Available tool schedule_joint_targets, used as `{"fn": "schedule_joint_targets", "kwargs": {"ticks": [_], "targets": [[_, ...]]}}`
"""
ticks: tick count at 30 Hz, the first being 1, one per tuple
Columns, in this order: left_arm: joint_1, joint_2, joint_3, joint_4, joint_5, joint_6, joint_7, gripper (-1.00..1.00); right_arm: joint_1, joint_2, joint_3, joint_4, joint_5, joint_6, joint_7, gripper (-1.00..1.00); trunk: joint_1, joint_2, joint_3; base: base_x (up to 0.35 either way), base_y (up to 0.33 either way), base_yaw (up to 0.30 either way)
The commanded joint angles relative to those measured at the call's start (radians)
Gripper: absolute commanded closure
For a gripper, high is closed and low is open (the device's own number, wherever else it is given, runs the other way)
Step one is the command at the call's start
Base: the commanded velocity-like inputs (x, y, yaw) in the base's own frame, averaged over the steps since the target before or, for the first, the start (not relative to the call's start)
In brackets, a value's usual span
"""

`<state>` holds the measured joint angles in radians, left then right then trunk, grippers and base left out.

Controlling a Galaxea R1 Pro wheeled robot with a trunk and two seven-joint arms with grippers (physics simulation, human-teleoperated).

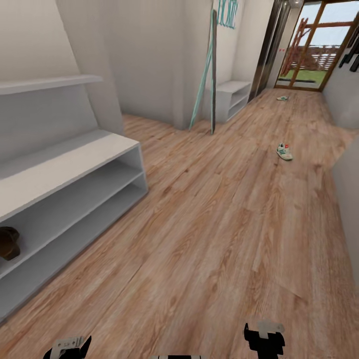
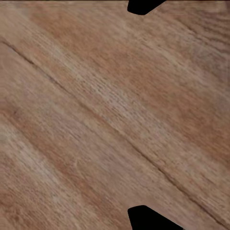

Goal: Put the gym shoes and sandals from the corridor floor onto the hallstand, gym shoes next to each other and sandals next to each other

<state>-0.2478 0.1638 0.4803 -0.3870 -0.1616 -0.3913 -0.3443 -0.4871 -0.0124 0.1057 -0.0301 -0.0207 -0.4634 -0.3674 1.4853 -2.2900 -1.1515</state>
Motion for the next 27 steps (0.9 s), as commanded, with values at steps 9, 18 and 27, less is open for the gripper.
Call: {"fn": "schedule_joint_targets", "kwargs": {"ticks": [9,18,27], "targets": [[-0.001,-0.001,0.009,0.0,-0.011,-0.004,-0.005,-1.0,-0.001,0.0,0.008,0.001,-0.002,-0.001,-0.005,-1.0,-0.035,0.063,0.037,0.0,0.0,-0.257],[-0.001,-0.001,0.008,0.0,-0.012,-0.004,-0.015,-1.0,-0.001,0.0,0.008,0.001,-0.002,-0.001,-0.005,-1.0,-0.042,0.077,0.052,0.0,0.0,-0.255],[-0.001,-0.001,0.008,0.0,-0.013,-0.004,-0.017,-1.0,-0.001,-0.004,0.01,0.0,0.0,-0.001,0.003,-1.0,-0.042,0.077,0.061,0.0,0.0,-0.257]]}}
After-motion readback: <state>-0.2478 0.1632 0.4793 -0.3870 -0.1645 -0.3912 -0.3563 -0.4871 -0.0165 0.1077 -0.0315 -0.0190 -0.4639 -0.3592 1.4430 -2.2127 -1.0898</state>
